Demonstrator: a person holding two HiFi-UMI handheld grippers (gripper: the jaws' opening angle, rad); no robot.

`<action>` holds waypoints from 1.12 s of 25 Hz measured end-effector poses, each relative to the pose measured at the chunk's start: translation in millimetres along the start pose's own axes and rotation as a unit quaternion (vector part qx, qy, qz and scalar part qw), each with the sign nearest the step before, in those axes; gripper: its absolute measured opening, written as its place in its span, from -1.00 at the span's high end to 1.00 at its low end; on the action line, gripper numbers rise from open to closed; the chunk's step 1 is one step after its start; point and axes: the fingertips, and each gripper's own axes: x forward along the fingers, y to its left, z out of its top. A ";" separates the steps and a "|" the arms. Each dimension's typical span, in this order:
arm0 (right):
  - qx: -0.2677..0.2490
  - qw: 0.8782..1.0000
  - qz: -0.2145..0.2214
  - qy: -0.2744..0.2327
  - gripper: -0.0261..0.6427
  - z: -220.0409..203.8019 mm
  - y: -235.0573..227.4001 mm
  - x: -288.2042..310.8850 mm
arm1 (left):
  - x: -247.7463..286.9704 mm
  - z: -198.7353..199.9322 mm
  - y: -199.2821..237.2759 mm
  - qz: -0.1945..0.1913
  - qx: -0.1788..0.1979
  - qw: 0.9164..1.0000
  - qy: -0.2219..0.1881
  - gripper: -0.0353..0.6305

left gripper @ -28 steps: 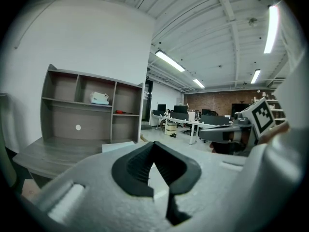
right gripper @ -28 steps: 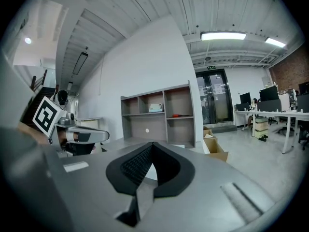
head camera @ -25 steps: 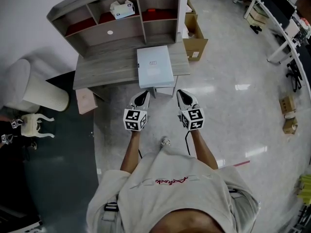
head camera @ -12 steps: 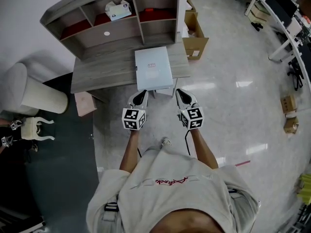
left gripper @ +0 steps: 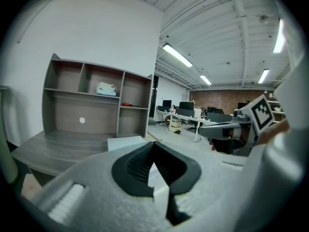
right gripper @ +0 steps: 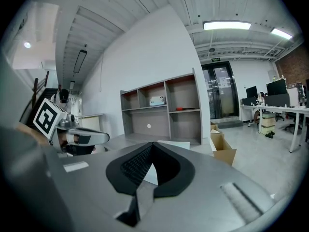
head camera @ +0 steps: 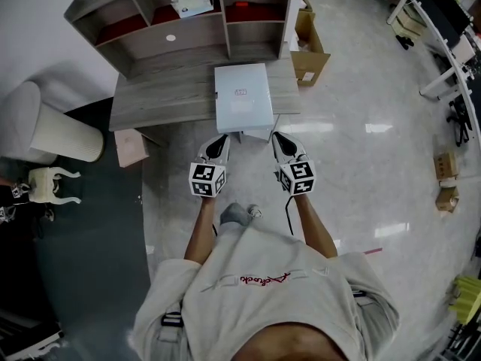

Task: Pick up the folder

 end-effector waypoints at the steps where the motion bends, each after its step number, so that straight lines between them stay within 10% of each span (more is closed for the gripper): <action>1: 0.000 1.000 0.001 0.002 0.90 -1.5 1.4 1.8 | -0.4 -1.8 1.7 0.000 -0.001 1.000 0.001 0.90; 28: 0.045 0.992 -0.029 0.118 0.90 -95.6 -21.0 72.2 | 55.0 -100.8 62.0 -0.028 -0.056 0.992 0.110 0.90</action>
